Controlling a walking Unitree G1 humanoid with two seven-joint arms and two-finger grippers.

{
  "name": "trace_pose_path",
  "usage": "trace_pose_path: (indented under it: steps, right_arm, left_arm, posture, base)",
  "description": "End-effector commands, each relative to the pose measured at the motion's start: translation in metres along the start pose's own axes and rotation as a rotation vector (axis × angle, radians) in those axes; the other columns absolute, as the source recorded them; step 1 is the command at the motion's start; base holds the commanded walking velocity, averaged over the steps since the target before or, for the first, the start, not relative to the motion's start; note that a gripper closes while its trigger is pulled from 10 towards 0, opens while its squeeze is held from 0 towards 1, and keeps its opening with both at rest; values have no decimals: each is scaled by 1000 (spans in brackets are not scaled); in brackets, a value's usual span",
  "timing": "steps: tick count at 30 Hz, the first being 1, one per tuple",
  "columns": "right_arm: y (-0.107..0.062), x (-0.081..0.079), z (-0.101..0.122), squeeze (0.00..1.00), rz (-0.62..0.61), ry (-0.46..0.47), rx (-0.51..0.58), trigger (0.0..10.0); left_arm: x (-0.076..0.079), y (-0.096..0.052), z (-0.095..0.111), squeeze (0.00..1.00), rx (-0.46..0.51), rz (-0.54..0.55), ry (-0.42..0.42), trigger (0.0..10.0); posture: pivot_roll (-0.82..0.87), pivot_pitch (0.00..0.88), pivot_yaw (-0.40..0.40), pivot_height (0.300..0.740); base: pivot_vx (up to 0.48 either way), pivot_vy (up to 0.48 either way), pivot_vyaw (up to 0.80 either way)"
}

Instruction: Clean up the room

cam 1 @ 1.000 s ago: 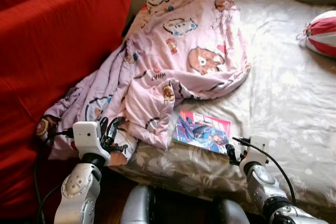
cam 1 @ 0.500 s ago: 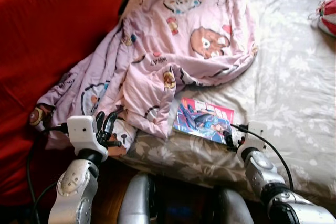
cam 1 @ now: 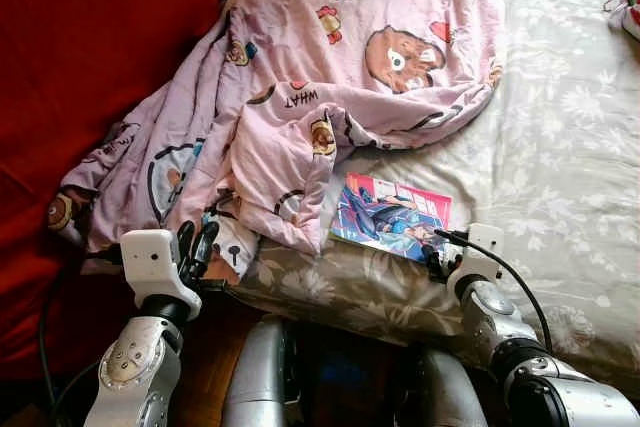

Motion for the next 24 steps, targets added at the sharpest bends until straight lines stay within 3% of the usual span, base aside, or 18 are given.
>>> trace_pose_path:
  steps: [1, 24]
  right_arm:
    - [-2, 3, -16, 0, -11, 21, -51, 0]
    - [-5, 7, -29, 0, -28, -4, -82, 0]
  left_arm:
    - [-8, -7, -4, 0, -29, 27, -4, 10000]
    - [-14, -18, -6, 0, -66, 31, 20, 10000]
  posture:
    - [233, 347, 40, 630]
    - [241, 349, 53, 630]
  base:
    - [0, 0, 0]
    - [0, 0, 0]
Point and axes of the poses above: a point about 5 cm out from each wrist's last joint towards the gripper, its own y axis pointing out of the wrist towards the gripper, its own z axis along the axis of the wrist's last joint, x = y × z, the point moved 6 cm from there along y, pointing out of the wrist towards the gripper, and after that the axes turned 10 degrees about -y, right-handed, at the moved point
